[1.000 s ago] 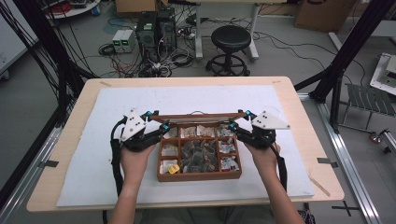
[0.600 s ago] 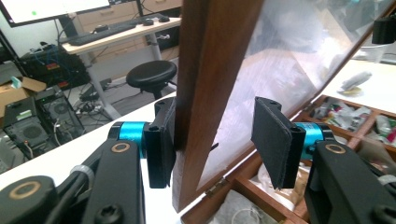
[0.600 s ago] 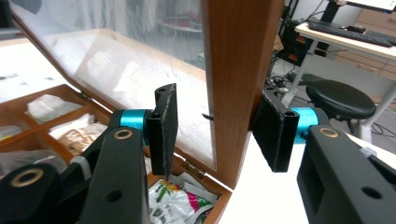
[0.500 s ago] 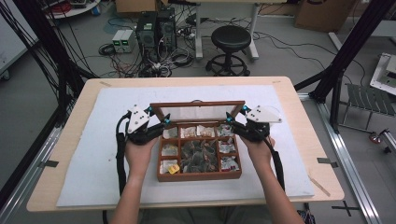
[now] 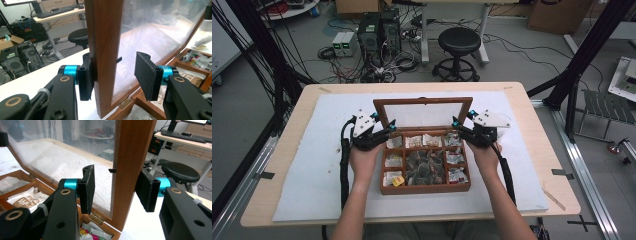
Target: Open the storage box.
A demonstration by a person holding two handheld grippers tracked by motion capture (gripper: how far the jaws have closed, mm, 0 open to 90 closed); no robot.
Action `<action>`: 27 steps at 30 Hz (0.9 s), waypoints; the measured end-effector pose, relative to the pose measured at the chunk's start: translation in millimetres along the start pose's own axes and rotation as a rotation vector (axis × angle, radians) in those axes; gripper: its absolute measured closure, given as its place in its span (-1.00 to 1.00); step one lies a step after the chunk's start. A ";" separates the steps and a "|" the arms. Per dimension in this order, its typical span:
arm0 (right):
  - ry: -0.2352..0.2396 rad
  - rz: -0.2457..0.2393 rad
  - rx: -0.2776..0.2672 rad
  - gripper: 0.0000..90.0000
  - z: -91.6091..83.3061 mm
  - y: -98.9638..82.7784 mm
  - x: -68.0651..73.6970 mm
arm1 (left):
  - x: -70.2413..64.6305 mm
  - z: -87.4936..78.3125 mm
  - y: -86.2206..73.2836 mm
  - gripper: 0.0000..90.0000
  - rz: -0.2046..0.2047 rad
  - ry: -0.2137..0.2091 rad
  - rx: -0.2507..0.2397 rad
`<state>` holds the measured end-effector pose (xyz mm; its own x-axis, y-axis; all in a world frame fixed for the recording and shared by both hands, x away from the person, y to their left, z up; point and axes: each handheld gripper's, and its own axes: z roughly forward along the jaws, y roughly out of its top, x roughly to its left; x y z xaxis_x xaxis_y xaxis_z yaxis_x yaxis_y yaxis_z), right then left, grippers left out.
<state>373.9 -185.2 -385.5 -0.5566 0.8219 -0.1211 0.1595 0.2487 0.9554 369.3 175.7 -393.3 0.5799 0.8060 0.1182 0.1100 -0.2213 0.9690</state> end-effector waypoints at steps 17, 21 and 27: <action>0.005 0.010 0.041 0.14 20.1 -11.3 -6.0 | 5.9 14.0 -9.2 0.11 -0.003 0.009 0.007; 0.004 0.020 0.044 0.14 23.6 -13.6 -7.0 | 6.9 18.9 -13.5 0.10 0.002 0.008 0.043; 0.000 0.019 0.061 0.13 28.5 -16.8 -7.8 | 8.3 23.7 -17.7 0.09 -0.003 0.008 0.068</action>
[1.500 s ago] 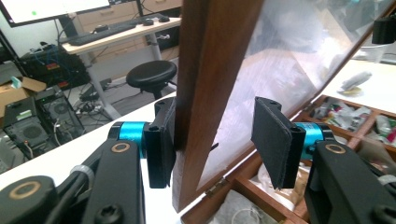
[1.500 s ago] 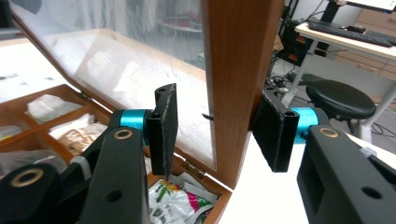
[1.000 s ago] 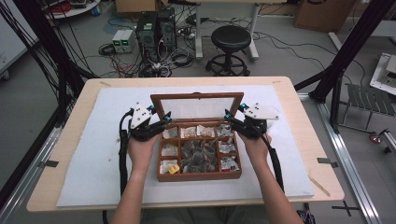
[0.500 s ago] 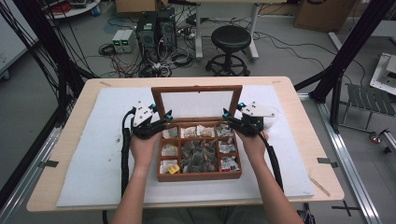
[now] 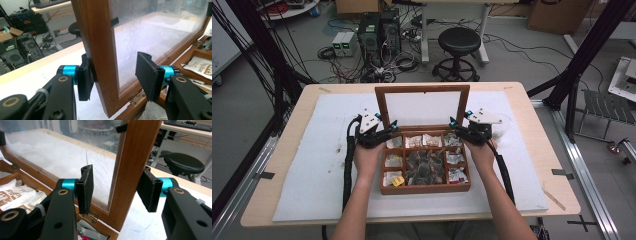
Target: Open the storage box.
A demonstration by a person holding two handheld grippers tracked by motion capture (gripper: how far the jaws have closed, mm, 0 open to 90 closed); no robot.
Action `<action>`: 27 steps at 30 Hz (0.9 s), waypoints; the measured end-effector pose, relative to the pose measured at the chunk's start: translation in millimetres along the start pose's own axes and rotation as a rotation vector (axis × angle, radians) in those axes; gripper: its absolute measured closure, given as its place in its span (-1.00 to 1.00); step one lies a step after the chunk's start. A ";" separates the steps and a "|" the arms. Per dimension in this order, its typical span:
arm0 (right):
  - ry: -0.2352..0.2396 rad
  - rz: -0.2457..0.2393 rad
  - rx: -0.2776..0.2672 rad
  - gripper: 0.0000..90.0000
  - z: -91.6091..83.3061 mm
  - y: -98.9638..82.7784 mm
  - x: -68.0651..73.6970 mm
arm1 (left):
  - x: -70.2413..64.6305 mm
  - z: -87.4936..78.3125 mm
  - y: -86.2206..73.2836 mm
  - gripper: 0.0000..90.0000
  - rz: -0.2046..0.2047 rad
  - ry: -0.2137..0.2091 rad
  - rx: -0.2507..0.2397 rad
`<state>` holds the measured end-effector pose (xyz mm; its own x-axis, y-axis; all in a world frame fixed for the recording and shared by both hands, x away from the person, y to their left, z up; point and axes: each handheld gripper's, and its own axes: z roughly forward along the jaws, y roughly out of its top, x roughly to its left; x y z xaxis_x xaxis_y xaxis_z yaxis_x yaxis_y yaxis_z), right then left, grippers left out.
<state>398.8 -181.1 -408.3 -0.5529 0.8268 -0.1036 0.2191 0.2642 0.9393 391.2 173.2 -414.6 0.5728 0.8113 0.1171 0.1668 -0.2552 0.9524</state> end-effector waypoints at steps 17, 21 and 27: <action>0.016 0.039 0.059 0.12 13.8 -10.2 -4.7 | 5.0 10.8 -9.9 0.06 -0.018 -0.017 0.047; 0.023 0.060 0.076 0.13 15.7 -12.2 -5.7 | 6.2 12.2 -11.5 0.04 -0.025 -0.022 0.053; 0.028 0.069 0.087 0.13 16.6 -13.4 -6.6 | 7.4 12.7 -12.7 0.04 -0.036 -0.030 0.051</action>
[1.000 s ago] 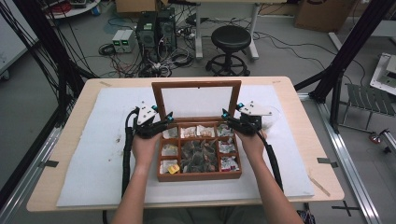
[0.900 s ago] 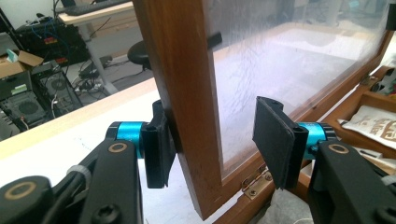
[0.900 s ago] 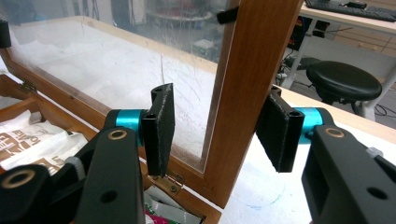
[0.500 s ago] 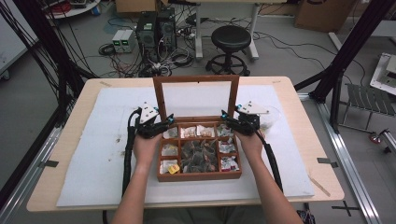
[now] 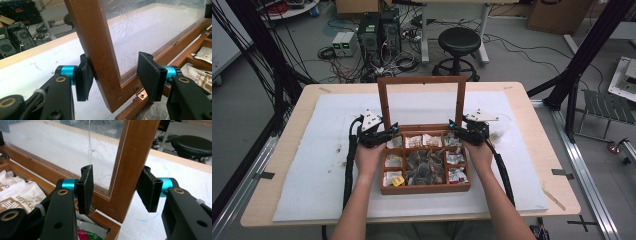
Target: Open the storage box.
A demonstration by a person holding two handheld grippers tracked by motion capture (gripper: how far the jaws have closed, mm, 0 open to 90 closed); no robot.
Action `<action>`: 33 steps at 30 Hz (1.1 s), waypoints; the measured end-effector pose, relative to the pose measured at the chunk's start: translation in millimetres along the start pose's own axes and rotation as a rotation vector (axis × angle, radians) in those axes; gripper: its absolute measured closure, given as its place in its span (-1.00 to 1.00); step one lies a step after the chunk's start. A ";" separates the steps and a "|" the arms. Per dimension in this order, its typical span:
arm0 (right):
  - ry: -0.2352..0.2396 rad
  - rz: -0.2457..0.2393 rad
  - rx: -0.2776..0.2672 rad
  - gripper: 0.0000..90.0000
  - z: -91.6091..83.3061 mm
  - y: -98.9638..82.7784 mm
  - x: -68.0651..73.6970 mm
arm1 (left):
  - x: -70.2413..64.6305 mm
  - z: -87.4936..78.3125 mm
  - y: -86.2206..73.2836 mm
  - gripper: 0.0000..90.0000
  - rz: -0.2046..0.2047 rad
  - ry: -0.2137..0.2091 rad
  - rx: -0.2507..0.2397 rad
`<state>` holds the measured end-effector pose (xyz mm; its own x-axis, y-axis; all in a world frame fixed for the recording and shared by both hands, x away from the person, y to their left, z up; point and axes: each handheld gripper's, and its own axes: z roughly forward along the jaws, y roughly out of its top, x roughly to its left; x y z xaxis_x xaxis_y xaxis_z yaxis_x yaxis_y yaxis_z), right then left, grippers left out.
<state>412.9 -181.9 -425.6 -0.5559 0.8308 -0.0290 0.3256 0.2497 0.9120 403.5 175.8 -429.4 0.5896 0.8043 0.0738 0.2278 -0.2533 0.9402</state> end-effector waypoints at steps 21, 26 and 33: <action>0.015 0.001 0.022 0.15 1.0 -1.3 -2.3 | 2.5 2.0 -3.5 -0.04 0.026 -0.044 0.029; 0.012 0.001 0.023 0.15 0.8 -1.2 -1.9 | 2.8 2.2 -3.9 -0.04 0.022 -0.048 0.024; 0.026 0.027 0.027 0.15 1.8 -1.9 -4.2 | 6.0 3.7 -6.0 -0.05 0.001 -0.067 0.012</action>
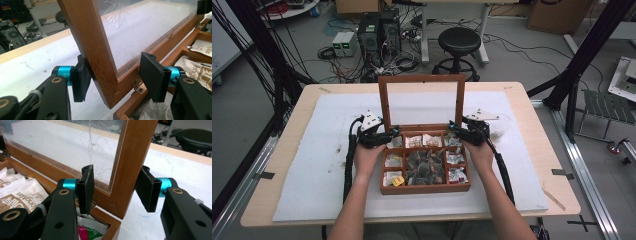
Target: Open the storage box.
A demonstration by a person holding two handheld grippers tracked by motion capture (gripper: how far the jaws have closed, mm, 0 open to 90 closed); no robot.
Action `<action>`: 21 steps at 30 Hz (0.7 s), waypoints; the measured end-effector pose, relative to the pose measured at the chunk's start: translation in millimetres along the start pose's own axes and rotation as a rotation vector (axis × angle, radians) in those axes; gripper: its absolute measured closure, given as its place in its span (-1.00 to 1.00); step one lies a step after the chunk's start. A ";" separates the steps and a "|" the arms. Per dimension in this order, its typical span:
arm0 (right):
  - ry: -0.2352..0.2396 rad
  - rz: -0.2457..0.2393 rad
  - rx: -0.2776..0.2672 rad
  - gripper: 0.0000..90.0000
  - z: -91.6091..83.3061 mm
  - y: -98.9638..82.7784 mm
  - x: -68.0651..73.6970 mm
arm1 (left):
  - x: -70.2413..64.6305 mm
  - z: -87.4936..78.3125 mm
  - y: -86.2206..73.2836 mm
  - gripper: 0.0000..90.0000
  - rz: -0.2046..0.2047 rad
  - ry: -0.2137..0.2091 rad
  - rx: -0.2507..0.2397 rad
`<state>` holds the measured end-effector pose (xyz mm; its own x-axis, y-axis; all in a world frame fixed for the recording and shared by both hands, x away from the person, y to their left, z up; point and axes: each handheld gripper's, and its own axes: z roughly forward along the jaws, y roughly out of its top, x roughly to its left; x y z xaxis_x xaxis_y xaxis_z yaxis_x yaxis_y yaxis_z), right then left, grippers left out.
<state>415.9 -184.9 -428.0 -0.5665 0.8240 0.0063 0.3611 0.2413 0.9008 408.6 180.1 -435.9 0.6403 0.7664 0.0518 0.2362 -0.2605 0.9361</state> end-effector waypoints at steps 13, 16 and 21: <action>0.017 0.019 0.000 0.15 1.6 -0.3 -3.0 | 5.1 1.7 -2.1 -0.05 -0.025 -0.034 -0.012; 0.009 0.013 0.002 0.15 1.5 -0.1 -2.8 | 6.4 2.0 -1.8 -0.05 -0.026 -0.042 -0.009; 0.010 0.018 0.003 0.15 1.8 -0.1 -3.3 | 10.7 3.5 1.6 -0.06 -0.025 -0.068 0.014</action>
<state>419.1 -186.7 -428.8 -0.5670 0.8233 0.0270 0.3734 0.2277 0.8993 418.4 185.8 -435.0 0.6822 0.7311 0.0046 0.2622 -0.2505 0.9320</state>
